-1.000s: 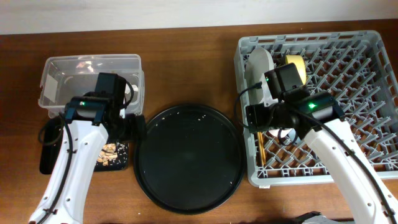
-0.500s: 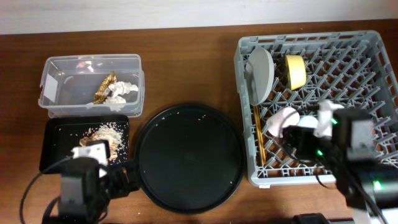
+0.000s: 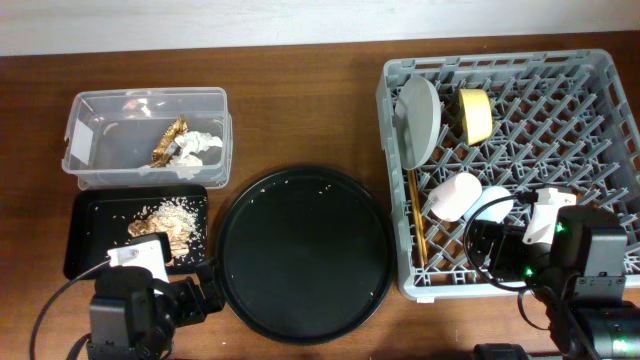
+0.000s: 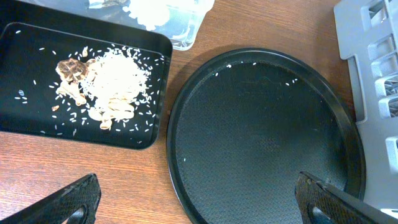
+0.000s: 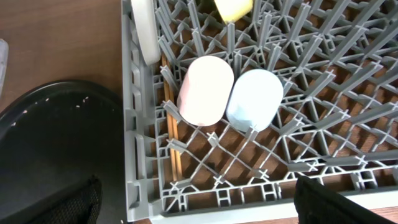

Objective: Sort waste into correct bins and load items into the dishwasher rack

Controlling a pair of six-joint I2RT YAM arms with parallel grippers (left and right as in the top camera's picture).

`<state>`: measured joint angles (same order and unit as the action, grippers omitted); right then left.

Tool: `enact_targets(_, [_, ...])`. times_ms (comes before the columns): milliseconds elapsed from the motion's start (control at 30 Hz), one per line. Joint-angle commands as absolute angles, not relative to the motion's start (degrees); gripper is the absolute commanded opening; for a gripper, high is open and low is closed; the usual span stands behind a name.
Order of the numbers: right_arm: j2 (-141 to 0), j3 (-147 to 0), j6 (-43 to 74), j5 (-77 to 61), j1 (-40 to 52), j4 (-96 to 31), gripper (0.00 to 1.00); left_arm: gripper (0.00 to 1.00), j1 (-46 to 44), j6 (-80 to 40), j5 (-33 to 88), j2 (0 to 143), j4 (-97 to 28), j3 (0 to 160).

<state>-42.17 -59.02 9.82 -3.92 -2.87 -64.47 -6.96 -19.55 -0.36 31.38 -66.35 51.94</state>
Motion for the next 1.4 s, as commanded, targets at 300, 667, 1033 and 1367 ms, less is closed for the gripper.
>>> enact_targets(300, [-10.7, -22.7, 9.2, 2.2, 7.5, -22.4, 0.99, 0.99, -7.0, -20.3, 0.3, 31.2, -66.2, 51.4])
enact_targets(667, [-0.2, -0.3, 5.8, 2.6, 2.9, -0.3, 0.99, 0.99, -7.0, -20.3, 0.3, 31.2, -66.3, 51.5])
enact_targets(1033, [-0.3, -0.3, 6.0, 0.7, 3.0, -4.7, 0.99, 0.99, -7.0, -20.3, 0.3, 31.2, -66.3, 51.5])
enact_targets(1367, [-0.3, -0.3, 6.0, 0.7, 3.0, -4.7, 0.99, 0.99, -7.0, -20.3, 0.3, 31.2, -66.3, 51.4])
